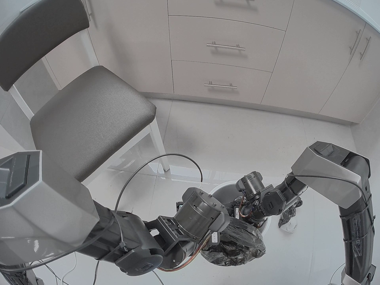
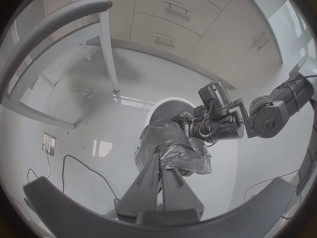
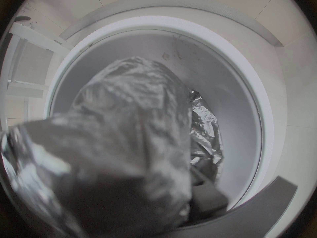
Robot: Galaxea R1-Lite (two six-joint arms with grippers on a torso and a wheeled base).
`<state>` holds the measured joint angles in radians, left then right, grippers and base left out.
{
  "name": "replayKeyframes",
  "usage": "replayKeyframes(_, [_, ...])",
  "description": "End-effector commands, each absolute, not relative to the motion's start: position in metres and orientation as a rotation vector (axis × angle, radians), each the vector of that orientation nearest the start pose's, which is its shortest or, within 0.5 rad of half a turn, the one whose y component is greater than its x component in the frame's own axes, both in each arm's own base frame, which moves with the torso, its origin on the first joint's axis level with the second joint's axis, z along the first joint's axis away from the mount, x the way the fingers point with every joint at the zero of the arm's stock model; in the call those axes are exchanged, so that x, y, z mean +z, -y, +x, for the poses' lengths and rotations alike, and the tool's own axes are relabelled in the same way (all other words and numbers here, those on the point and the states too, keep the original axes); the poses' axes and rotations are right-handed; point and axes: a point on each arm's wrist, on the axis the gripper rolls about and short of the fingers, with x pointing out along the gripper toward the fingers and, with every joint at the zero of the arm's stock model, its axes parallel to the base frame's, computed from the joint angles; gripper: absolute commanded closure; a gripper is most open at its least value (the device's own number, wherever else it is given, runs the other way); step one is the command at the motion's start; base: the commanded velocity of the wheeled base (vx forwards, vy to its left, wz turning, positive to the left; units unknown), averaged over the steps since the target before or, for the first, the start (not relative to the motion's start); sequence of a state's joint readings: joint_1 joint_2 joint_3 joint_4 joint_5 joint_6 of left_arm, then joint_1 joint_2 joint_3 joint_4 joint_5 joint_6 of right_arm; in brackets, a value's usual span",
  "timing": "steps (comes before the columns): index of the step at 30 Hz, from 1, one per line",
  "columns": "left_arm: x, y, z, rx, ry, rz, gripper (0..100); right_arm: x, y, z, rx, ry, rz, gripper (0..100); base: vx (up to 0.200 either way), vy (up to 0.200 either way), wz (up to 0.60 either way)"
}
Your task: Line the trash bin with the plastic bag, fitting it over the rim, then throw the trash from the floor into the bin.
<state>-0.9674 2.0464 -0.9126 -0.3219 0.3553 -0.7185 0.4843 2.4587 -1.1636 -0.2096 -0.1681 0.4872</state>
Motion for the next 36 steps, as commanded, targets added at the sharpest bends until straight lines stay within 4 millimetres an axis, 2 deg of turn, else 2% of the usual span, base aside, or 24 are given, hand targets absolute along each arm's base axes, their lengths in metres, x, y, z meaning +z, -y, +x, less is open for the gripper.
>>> replayKeyframes(1, [0.067, 0.283, 0.205, -0.309, -0.805, -0.167, 100, -0.05, -0.183, 0.356, 0.026, -1.066, 0.09, 100, 0.0, 0.0, 0.0])
replayKeyframes(2, [0.067, 0.283, 0.205, -0.308, -0.804, -0.167, 100, -0.05, -0.182, 0.355, 0.024, -1.068, 0.09, 100, 0.0, 0.0, 0.0])
replayKeyframes(3, [0.067, 0.283, 0.205, -0.308, -0.804, -0.167, 100, -0.05, -0.182, 0.355, 0.023, -1.068, 0.092, 0, 0.0, 0.0, 0.0])
replayKeyframes(10, [0.067, 0.283, 0.205, -0.309, -0.805, -0.169, 100, -0.038, -0.178, 0.353, 0.05, -1.001, 0.139, 0, 0.0, 0.0, 0.0])
replayKeyframes(20, [0.068, 0.283, 0.207, -0.303, -0.8, -0.176, 100, 0.012, -0.172, 0.339, 0.086, -0.944, 0.236, 0, 0.0, 0.0, 0.0])
replayKeyframes(28, [0.068, 0.283, 0.207, -0.304, -0.799, -0.177, 100, 0.039, -0.164, 0.323, 0.103, -0.925, 0.306, 0, 0.0, 0.0, 0.0])
replayKeyframes(36, [0.068, 0.282, 0.207, -0.303, -0.8, -0.178, 100, 0.068, -0.153, 0.325, 0.105, -0.849, 0.346, 0, 0.0, 0.0, 0.0])
